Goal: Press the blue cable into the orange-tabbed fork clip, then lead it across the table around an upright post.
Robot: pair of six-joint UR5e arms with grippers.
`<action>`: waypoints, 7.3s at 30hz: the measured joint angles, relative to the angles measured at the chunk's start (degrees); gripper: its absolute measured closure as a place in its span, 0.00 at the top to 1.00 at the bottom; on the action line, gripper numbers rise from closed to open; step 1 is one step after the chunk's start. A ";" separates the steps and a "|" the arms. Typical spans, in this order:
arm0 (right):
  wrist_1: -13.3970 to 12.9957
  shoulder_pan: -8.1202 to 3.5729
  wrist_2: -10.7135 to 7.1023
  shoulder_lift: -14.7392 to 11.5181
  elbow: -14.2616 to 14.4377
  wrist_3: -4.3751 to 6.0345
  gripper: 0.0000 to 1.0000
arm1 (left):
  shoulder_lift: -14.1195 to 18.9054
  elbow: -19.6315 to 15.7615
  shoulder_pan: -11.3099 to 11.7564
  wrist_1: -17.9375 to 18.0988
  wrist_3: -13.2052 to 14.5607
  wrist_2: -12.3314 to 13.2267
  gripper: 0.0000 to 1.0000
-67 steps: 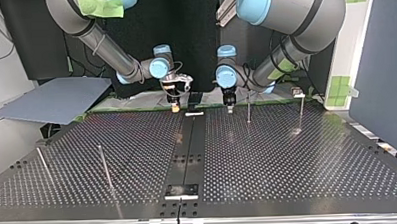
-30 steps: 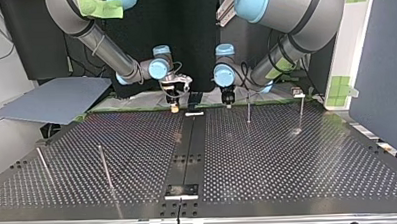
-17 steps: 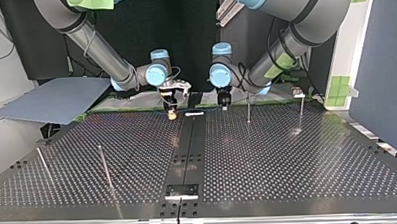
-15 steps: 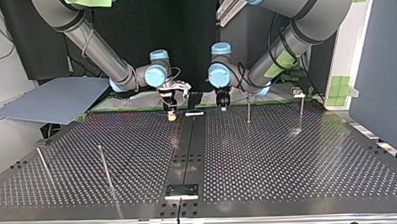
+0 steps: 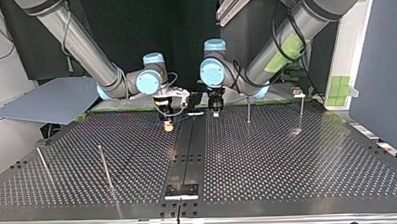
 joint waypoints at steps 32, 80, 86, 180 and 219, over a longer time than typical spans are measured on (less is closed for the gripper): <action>2.83 0.28 0.05 -16.76 0.00 -0.38 0.00 | 11.73 1.98 -0.95 -0.11 -4.68 -1.69 0.00; 6.90 -5.38 4.94 -27.73 -1.25 -0.17 0.00 | 13.07 24.58 -4.97 -15.60 -3.29 -0.64 0.00; 8.15 -6.64 4.94 -28.26 -1.27 -0.01 0.00 | 11.97 26.50 -5.46 -17.11 -2.71 -0.63 0.00; 15.88 -23.31 -3.36 -20.29 -1.61 1.42 0.00 | -13.19 55.87 -13.26 -29.81 -7.41 -1.42 0.00; 11.98 -21.84 -1.74 -13.43 6.96 -0.28 0.00 | -13.12 51.49 -12.98 -23.84 -9.42 -2.61 1.00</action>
